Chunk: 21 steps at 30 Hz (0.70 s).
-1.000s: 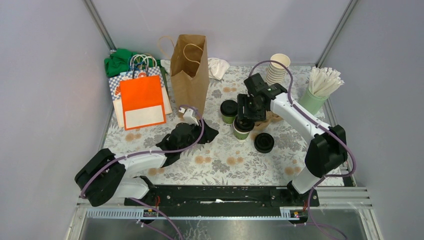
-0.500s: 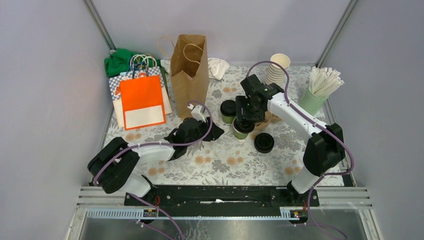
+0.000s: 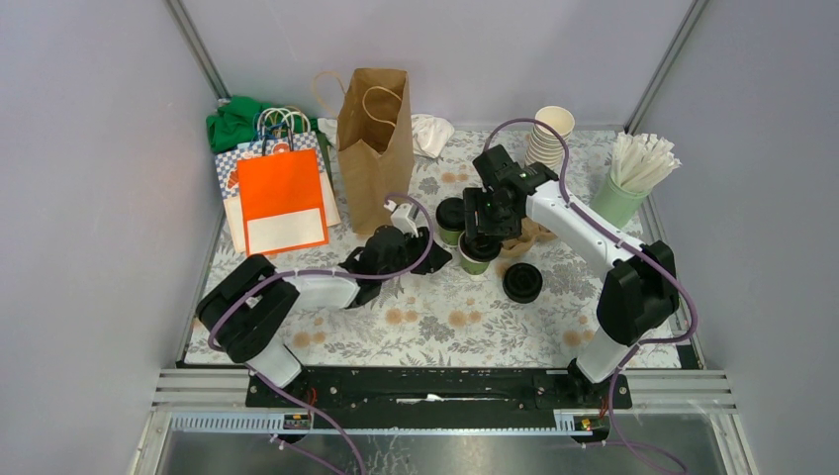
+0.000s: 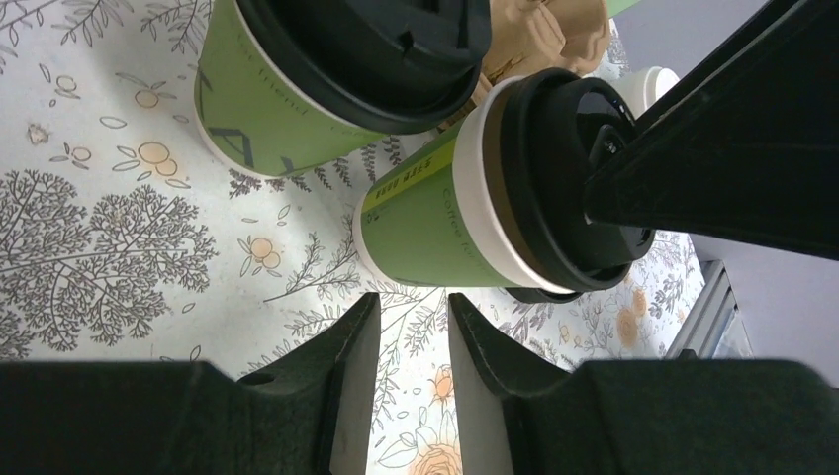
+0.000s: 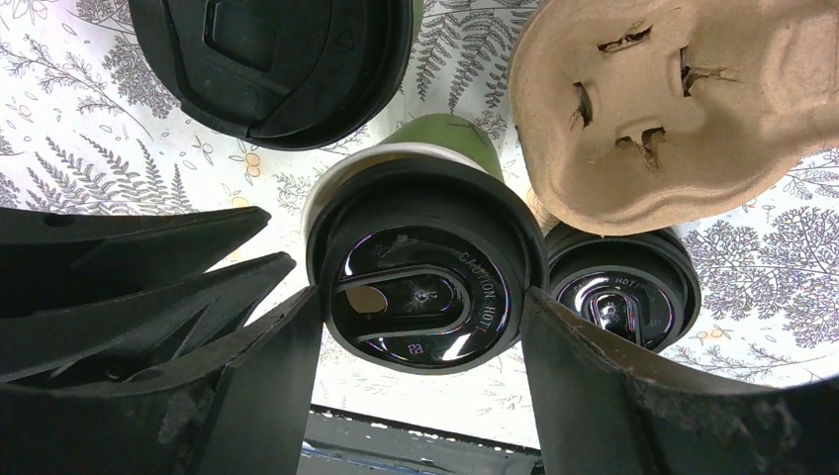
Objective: Pack the takeout coffee
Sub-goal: Close the cup lid on the coffee cup.
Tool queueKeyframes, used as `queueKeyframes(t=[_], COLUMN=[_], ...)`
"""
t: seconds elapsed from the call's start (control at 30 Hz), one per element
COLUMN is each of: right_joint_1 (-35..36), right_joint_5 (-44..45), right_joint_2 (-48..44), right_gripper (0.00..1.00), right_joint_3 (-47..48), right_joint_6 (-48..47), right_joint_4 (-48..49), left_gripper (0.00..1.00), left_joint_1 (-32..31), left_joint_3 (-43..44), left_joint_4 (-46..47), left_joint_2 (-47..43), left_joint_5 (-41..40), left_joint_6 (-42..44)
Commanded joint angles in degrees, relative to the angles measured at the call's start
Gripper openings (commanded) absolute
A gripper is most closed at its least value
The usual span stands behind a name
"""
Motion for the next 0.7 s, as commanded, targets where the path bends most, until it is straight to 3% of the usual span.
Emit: queueKeyframes(t=[0.0,0.67], right_joint_1=[0.7,0.8], right_joint_5=[1.8,-0.6], right_joint_2=[0.0,1.8], right_gripper=[0.62,0.62], right_joint_3=[2.8,2.3], right_joint_6=[-0.8,-1.3], right_joint_4=[-1.2,-0.1], left_gripper=[0.35,0.35], left_joint_1=[0.3,0.9], left_joint_3=[2.9,5.9], left_joint_4=[3.5,4.6], left_joint_2=[0.6,5.5], left_joint_5=[0.7,2.6], left_joint_6=[2.0,2.8])
